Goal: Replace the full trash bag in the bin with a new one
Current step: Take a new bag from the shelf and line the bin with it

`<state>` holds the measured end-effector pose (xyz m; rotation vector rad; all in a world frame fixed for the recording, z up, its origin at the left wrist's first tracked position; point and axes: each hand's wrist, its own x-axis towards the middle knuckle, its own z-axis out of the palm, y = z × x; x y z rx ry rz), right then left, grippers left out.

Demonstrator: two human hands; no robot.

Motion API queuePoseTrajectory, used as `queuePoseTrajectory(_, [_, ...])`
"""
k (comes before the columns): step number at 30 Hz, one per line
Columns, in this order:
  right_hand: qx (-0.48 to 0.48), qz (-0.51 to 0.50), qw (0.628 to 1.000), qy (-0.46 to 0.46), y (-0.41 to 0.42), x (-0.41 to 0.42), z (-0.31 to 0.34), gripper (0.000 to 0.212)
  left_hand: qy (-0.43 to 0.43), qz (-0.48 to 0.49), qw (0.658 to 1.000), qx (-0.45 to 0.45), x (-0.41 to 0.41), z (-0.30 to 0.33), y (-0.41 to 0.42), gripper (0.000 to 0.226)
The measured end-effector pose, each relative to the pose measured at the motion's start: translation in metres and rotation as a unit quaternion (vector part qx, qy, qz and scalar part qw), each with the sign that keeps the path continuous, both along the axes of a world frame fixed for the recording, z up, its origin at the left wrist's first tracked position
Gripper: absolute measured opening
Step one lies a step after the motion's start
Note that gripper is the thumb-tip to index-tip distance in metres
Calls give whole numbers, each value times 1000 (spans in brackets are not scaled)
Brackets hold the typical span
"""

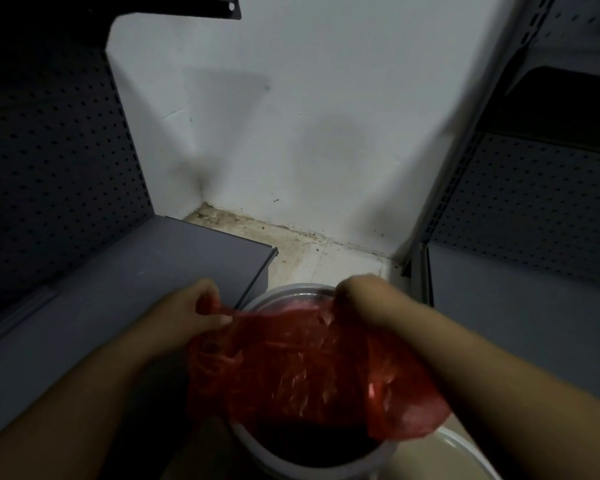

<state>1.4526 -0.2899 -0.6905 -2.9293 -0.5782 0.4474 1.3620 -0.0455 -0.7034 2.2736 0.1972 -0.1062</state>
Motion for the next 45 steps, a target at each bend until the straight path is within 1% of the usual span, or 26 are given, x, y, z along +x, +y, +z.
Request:
queuePoseTrajectory(3, [14,-20,998,-53,-16,16,30,24,-19,11,999,-31,4,6,1,21])
queuePoseTrajectory(5, [20,-33,996,-76,-24,21,38,25,-16,8,1000,-14,7,12,-1,29])
queuePoseTrajectory(6, [23,-36,995,-88,-26,23,39,25,-5,1,1000,27,9,18,-3,36])
queuePoseTrajectory(7, [23,-37,994,-97,-28,24,38,25,3,-15,995,103,10,25,-6,44])
queuePoseTrajectory(8, [20,-35,994,-105,-30,25,36,25,-7,-29,981,193,11,33,-12,51])
queuePoseTrajectory(9, [19,-34,993,-112,-31,25,33,25,-39,-39,960,274,11,41,-19,53])
queuePoseTrajectory(10, [21,-33,992,-118,-31,25,31,25,-95,-51,942,319,10,50,-30,48])
queuePoseTrajectory(12, [23,-35,991,-128,-31,24,28,25,-214,-105,920,311,6,65,-53,30])
queuePoseTrajectory(13, [24,-35,990,-131,-30,24,27,25,-242,-146,911,301,3,70,-64,31])
queuePoseTrajectory(14, [22,-34,990,-136,-29,24,26,25,-251,-190,901,297,1,73,-76,41])
queuePoseTrajectory(15, [19,-31,990,-139,-28,24,24,25,-230,-228,896,302,-1,73,-87,49])
queuePoseTrajectory(16, [15,-26,989,-142,-27,24,24,25,-196,-250,896,309,-3,72,-96,50])
queuePoseTrajectory(18, [4,-17,989,-145,-25,25,23,25,-82,-283,895,336,-4,66,-111,43])
queuePoseTrajectory(19, [0,-14,989,-145,-24,25,24,25,-29,-289,893,343,-4,62,-115,45])
queuePoseTrajectory(21, [-3,-10,989,-145,-23,25,25,25,80,-271,892,353,-4,54,-115,55])
queuePoseTrajectory(23, [-4,-7,989,-149,-24,25,26,25,151,-235,883,377,-3,49,-108,62])
queuePoseTrajectory(25, [3,-4,989,-150,-26,26,25,23,144,-204,876,412,-2,43,-102,63])
queuePoseTrajectory(29, [85,-3,990,-112,-31,27,23,15,21,-140,904,403,9,21,-94,44])
queuePoseTrajectory(31, [106,25,989,-97,-32,26,27,15,6,-142,904,403,13,8,-90,43])
queuePoseTrajectory(33, [53,76,990,-109,-32,23,32,17,23,-152,898,413,16,-5,-83,50])
queuePoseTrajectory(36, [-98,145,976,-132,-28,12,39,29,50,-158,890,426,20,-21,-73,54])
queuePoseTrajectory(38, [-189,162,960,-127,-22,3,43,26,66,-156,891,422,23,-29,-71,55])
queuePoseTrajectory(40, [-262,146,950,-90,-17,-5,45,16,69,-149,894,418,25,-32,-69,57])
queuePoseTrajectory(42, [-318,109,942,-15,-13,-8,43,31,57,-141,895,420,26,-34,-68,58])
queuePoseTrajectory(44, [-338,63,937,56,-11,-8,39,33,48,-134,898,416,26,-35,-67,59])
queuePoseTrajectory(45, [-349,42,933,73,-12,-4,34,38,47,-132,899,414,26,-36,-67,60])
